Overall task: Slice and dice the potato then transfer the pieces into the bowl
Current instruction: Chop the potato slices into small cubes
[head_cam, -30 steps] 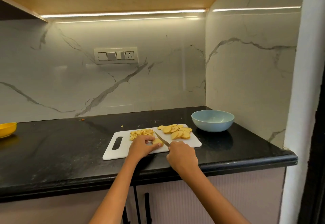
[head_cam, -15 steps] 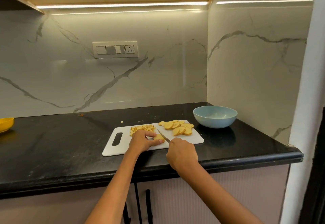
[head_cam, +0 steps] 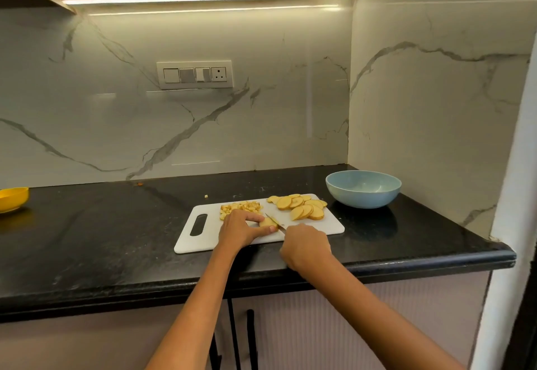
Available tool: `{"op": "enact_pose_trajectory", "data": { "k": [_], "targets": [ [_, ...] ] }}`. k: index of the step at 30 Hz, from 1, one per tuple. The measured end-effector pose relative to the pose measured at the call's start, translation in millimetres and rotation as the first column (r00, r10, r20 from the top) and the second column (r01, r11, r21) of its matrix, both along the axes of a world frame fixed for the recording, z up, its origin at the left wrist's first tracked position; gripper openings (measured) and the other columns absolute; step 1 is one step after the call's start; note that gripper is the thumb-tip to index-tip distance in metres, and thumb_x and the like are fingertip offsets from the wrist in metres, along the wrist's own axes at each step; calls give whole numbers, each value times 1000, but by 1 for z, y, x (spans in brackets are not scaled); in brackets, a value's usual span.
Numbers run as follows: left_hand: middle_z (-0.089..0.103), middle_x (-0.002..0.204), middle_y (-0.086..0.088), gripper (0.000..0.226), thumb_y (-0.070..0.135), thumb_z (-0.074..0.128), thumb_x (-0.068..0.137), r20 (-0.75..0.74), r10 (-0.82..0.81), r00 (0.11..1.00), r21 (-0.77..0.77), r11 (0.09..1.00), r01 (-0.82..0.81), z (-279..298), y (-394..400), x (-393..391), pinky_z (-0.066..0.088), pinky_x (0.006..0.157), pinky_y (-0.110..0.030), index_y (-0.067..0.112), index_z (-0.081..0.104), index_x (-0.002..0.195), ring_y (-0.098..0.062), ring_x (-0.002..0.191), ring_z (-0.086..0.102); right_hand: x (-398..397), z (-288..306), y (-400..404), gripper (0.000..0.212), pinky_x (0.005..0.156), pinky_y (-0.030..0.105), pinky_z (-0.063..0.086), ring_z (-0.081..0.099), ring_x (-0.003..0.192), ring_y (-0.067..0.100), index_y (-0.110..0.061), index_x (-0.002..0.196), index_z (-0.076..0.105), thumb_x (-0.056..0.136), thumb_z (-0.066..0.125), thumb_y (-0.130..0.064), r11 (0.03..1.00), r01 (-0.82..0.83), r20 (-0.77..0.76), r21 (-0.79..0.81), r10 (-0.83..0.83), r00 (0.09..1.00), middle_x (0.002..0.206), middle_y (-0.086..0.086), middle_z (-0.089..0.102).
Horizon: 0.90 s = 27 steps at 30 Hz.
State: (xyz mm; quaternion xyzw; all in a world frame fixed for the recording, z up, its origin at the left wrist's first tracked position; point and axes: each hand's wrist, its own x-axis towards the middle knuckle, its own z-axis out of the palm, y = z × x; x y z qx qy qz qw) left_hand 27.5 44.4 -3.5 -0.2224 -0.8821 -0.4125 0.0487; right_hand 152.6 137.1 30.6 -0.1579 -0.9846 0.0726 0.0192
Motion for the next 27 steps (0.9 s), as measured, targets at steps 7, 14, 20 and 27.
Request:
{"op": "enact_pose_trajectory", "data": {
  "k": [7, 14, 20, 27],
  "targets": [
    [61, 124, 0, 45, 43, 76, 71, 0, -7, 1000, -9, 1000, 7, -1, -1, 3, 43, 90, -35, 21, 69, 109, -23, 111, 52, 6, -9, -5, 29, 82, 29, 45, 58, 106, 23, -7, 124, 53, 98, 43, -14, 991, 3, -82, 136, 8, 997, 118, 9, 58],
    [63, 116, -4, 43, 37, 72, 77, -13, -17, 1000, 33, 999, 18, -1, -3, 7, 36, 74, -24, 17, 66, 115, -9, 86, 46, 5, -6, 5, 31, 83, 28, 44, 57, 106, 20, -11, 125, 52, 98, 43, -22, 998, 28, -113, -50, -33, 993, 119, 8, 57],
    [66, 110, -4, 36, 35, 73, 77, -18, -20, 1000, 40, 999, 20, -1, -3, 5, 38, 73, -26, 17, 70, 108, -10, 85, 48, 6, -4, 1, 33, 85, 29, 44, 56, 107, 22, -10, 126, 51, 98, 41, -24, 993, 23, -100, -115, -35, 994, 120, 8, 57],
    [67, 107, -1, 34, 32, 76, 75, -9, -30, 999, 44, 999, 31, -1, -3, 0, 38, 72, -24, 15, 72, 104, -9, 81, 48, 1, -2, -4, 31, 85, 29, 43, 56, 107, 22, -9, 124, 52, 98, 43, -23, 996, 23, -74, -86, -29, 997, 119, 9, 58]
  ]
}}
